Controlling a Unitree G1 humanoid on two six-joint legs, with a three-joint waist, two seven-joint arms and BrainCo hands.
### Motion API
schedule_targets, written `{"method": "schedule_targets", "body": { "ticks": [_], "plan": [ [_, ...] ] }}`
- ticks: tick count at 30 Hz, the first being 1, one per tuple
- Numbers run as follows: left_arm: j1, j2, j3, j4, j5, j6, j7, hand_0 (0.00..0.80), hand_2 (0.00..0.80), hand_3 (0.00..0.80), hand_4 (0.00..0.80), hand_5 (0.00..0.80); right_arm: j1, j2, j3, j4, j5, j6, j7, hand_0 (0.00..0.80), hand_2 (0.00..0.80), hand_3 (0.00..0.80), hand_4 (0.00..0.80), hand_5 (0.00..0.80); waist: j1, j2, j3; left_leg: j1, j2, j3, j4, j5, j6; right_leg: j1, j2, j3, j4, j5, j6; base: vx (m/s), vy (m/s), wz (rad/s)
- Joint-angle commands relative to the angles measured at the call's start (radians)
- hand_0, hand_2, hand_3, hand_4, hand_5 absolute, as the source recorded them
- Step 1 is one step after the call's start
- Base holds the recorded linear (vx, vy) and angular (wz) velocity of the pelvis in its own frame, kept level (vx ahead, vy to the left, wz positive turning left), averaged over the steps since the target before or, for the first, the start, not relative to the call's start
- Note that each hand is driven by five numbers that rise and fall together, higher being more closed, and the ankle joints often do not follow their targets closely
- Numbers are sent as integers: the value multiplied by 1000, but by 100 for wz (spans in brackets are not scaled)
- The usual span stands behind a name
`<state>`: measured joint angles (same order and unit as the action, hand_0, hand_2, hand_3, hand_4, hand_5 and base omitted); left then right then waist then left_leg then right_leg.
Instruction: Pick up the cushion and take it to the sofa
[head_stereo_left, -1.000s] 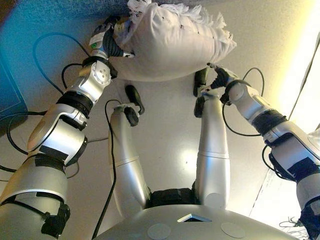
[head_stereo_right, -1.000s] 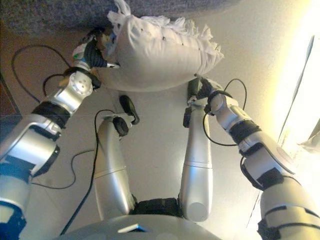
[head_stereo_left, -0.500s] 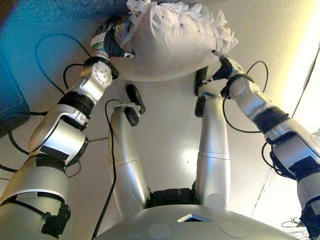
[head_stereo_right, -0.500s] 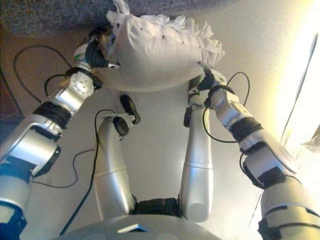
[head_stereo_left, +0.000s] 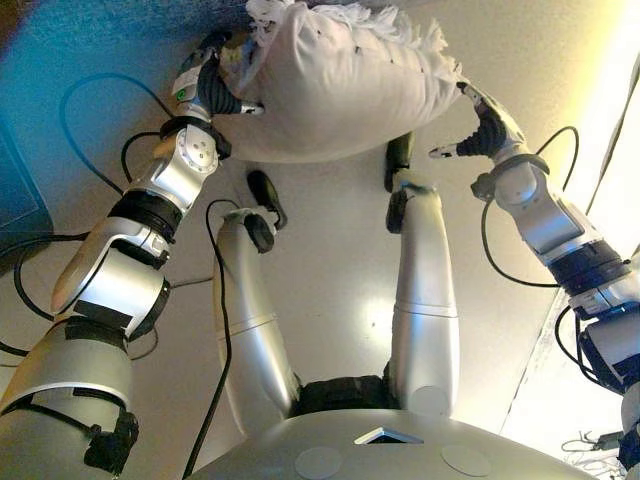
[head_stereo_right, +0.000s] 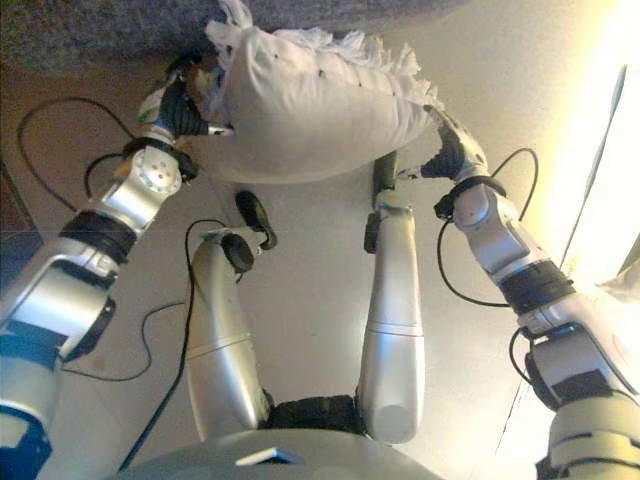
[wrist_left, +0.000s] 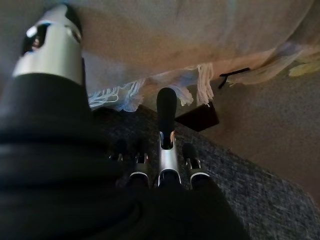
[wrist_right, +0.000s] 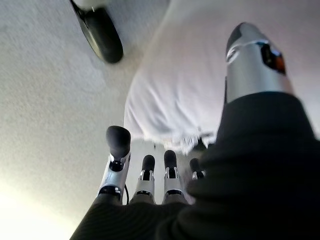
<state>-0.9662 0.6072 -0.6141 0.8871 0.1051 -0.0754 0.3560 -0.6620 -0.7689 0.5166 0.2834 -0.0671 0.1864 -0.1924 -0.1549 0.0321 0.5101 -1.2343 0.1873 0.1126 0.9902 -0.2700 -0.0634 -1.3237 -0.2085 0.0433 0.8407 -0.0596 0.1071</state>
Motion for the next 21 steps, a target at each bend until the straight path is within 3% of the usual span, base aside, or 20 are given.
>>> {"method": "schedule_targets", "body": {
  "ticks": [1, 12, 21],
  "plan": [
    [14, 18, 51, -2, 45, -29, 23, 0, 0, 0, 0, 0, 6, -23, 0, -98, -41, -46, -7, 0, 0, 0, 0, 0, -10, 11, 10, 10, -14, -22, -68, 33, -50, 75, 0, 15, 108, -98, 25, 0, 0, 0],
    [-22, -38, 6, 18, -6, -47, 33, 0, 0, 0, 0, 0, -179, 60, 126, 93, -99, -42, -50, 0, 0, 0, 0, 0, 20, 53, 10, 23, -30, -16, -75, 33, -47, 79, -14, 21, 99, -100, 20, 1, 2, 0],
    [-63, -44, -29, 38, -28, -55, 2, 0, 0, 0, 0, 0, -355, 99, 215, 196, -126, 29, -21, 0, 0, 0, 0, 0, 46, 66, 10, 22, -34, -17, -69, 38, -48, 86, -18, 17, 93, -95, 13, 1, -6, 2]
  ]
}}
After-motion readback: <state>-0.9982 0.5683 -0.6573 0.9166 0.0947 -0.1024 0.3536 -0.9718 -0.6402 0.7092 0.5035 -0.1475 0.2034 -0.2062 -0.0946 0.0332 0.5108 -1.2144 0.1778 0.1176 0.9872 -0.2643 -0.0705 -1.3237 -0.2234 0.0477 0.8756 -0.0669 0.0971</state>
